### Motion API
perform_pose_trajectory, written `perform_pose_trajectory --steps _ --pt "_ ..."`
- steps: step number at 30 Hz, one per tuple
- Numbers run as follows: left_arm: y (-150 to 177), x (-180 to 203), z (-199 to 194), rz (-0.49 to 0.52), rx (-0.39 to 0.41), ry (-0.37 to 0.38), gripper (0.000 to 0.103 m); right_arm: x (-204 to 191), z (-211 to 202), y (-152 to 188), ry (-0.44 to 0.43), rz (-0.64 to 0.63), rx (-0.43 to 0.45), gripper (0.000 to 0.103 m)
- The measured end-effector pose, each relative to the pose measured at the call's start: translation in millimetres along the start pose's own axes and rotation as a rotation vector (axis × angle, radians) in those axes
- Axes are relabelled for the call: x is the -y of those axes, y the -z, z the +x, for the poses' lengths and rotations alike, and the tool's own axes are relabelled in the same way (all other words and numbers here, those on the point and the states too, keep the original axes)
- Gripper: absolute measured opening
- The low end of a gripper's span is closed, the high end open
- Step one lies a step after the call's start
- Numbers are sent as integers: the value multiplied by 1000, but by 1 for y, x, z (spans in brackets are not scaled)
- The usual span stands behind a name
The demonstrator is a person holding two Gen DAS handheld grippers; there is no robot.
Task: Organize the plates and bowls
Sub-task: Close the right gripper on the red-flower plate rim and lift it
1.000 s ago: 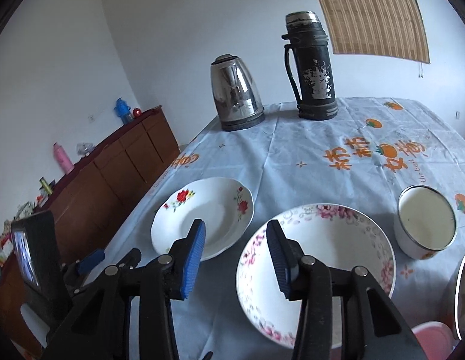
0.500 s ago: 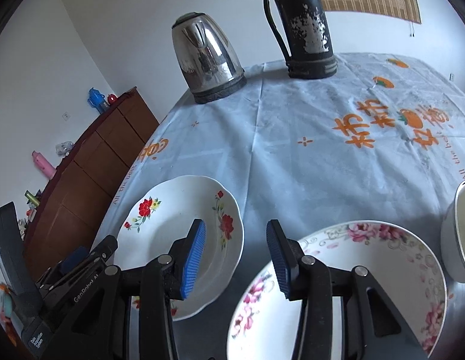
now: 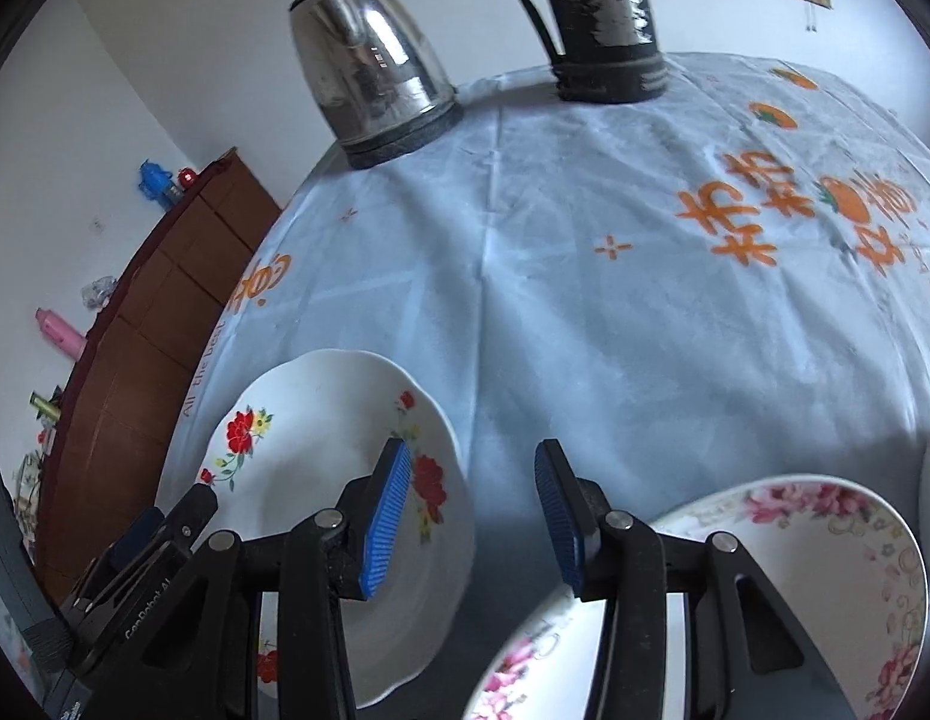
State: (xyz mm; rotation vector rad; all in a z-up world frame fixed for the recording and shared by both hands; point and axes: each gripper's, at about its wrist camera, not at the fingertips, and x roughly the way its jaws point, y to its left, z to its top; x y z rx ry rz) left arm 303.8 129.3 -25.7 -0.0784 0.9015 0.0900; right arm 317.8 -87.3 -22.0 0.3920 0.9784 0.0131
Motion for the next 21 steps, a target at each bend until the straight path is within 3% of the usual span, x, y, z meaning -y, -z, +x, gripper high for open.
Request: perform_pose_trajectory --steps 5,8,11,16,21 --pt "0 -2 9 -12 -35 8 69 -2 13 -8 0 -10 -35 45" --pt "-1 -5 12 -23 -46 26 69 -5 14 -11 58 -31 -24 46" --pt "-1 -8 12 -37 -55 42 69 -8 13 -13 26 -43 -37 46" --pt "-1 -10 16 -53 -71 69 69 -17 -6 -18 54 -104 43 46" --pt "1 -6 20 -47 -99 86 69 -10 13 -24 30 -83 -40 46"
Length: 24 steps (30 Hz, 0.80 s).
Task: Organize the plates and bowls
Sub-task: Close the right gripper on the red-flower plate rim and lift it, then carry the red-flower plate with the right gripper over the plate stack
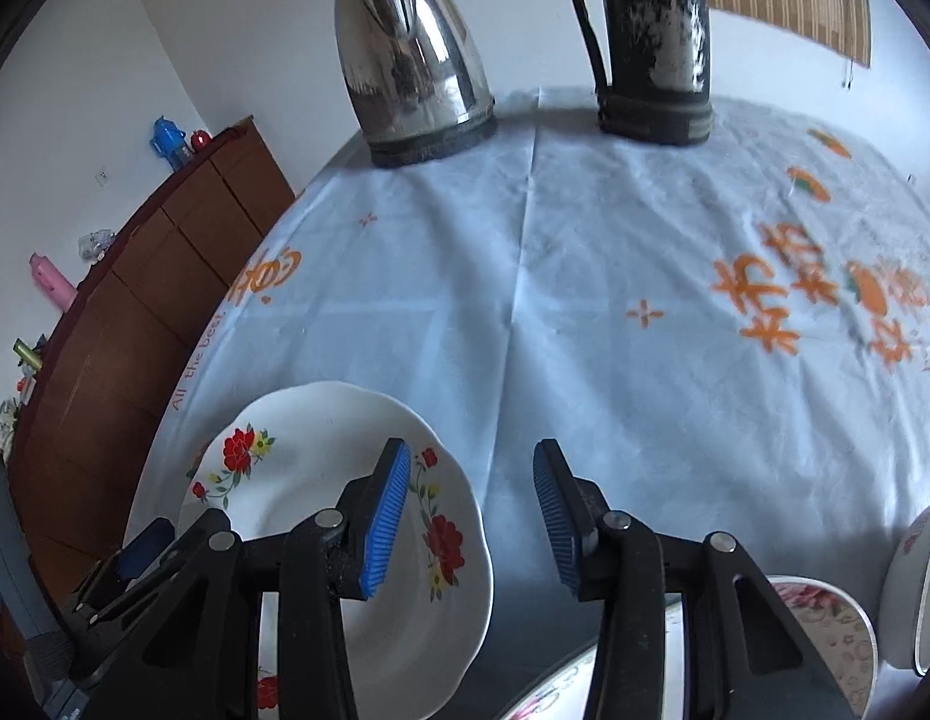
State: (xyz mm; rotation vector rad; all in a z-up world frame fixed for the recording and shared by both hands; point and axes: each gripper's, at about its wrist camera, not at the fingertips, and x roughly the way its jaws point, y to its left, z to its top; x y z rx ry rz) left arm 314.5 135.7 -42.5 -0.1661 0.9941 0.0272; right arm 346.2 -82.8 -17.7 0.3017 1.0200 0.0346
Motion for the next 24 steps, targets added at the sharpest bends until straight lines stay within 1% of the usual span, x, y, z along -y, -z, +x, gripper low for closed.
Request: perform_pose_trajectory --steps 3,7,9,10,13,14,16,17,18,20,22,24 --pt "1 1 1 -3 -7 5 69 5 15 3 -21 21 -49 46" --pt "1 1 2 -5 -16 15 69 3 23 3 -67 22 -76 45" --pt "1 1 3 -2 -14 12 68 -1 27 5 -109 15 -99 41" --pt "2 2 3 4 -13 8 68 -5 27 7 -102 2 -104 41" --pt "3 7 4 28 -6 6 63 -13 28 11 -76 -33 -92 41" --pt "4 10 4 38 2 10 58 -12 28 11 -79 -36 -95 41" --pt "5 14 3 60 12 33 41 -14 28 12 -73 -56 -102 39" --pt "6 18 2 76 18 39 37 -15 27 13 -61 -69 -106 37" --pt "7 19 2 79 28 26 37 -16 27 13 -54 -77 -109 33" --pt "6 16 2 65 32 38 37 -14 24 14 -65 -76 -117 30" --pt "4 10 2 29 26 57 37 -13 20 16 -81 -70 -115 27" --pt "4 7 1 19 29 58 37 -13 14 18 -95 -57 -114 24"
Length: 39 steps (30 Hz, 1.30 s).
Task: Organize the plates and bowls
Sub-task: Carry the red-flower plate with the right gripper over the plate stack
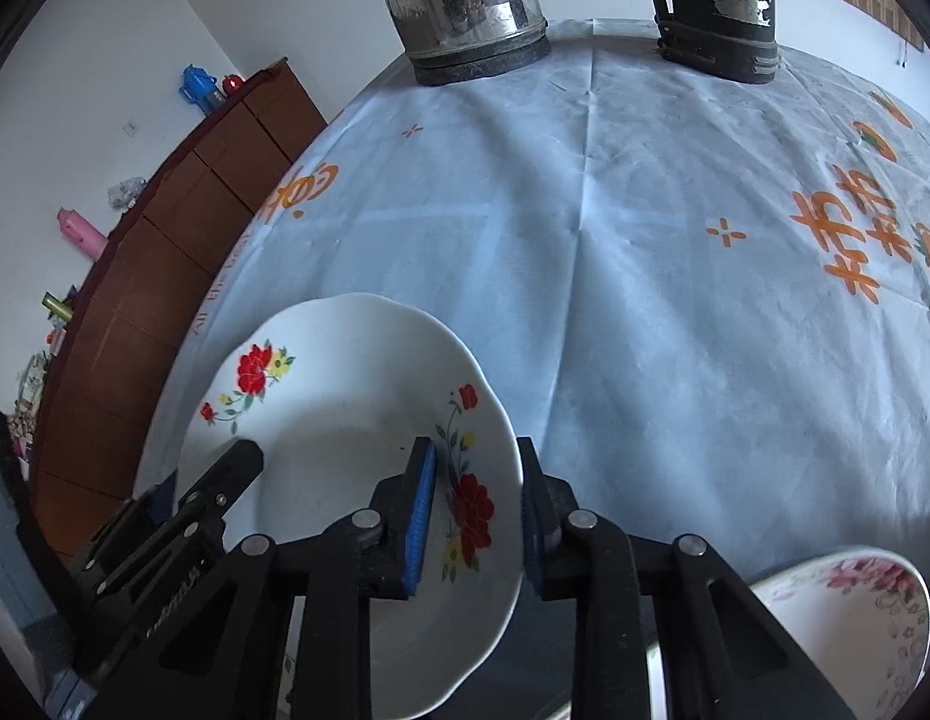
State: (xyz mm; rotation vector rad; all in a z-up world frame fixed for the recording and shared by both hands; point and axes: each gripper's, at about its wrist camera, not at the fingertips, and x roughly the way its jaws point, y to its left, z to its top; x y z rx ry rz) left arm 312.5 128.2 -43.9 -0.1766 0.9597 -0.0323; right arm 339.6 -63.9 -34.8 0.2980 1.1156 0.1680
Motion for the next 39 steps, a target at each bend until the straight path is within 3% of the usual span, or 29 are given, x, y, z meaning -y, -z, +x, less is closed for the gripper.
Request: perform_pose_trajectory --steps 5,20,39 --pt "2 7 -11 36 52 -29 36 -5 -15 10 11 -7 31 22" --pt "8 17 -47 61 136 62 36 -3 -72 40 -10 13 148 22" --pt "35 64 -85 147 182 127 36 40 -131 83 -67 120 239 22"
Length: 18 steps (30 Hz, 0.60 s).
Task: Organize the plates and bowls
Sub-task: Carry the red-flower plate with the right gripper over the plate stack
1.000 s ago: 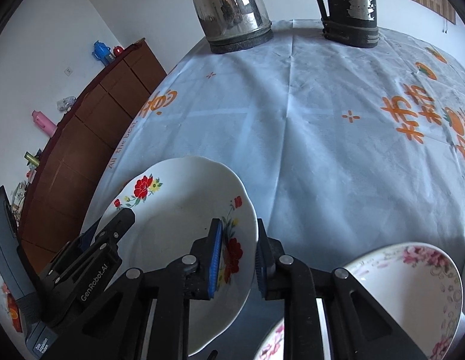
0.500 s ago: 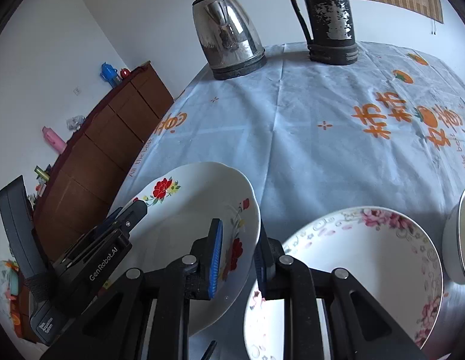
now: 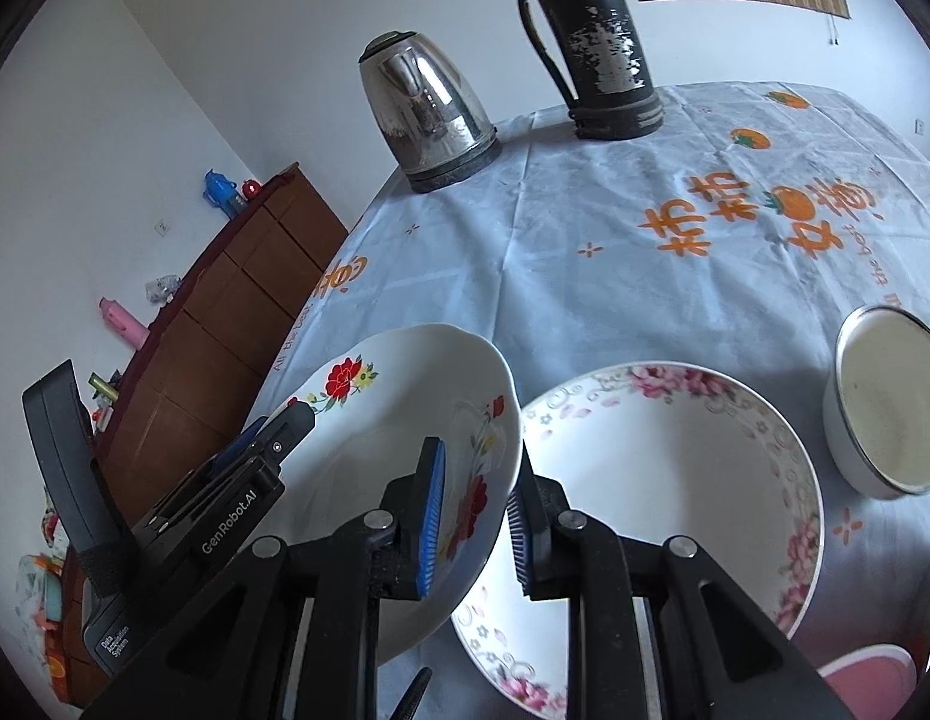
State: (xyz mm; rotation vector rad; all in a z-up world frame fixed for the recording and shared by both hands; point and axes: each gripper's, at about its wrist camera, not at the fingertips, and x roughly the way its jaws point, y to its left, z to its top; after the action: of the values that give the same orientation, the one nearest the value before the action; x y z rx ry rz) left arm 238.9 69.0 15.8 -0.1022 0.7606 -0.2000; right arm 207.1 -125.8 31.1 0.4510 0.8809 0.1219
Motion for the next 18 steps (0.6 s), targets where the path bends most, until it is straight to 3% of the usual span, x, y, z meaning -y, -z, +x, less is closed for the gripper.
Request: perform_pose_trajectory --steps 8,18 --pt "12 38 -14 54 11 48 36 25 -41 16 34 35 66 22" --pt "31 80 -12 100 -20 87 36 69 -61 31 65 107 89 22"
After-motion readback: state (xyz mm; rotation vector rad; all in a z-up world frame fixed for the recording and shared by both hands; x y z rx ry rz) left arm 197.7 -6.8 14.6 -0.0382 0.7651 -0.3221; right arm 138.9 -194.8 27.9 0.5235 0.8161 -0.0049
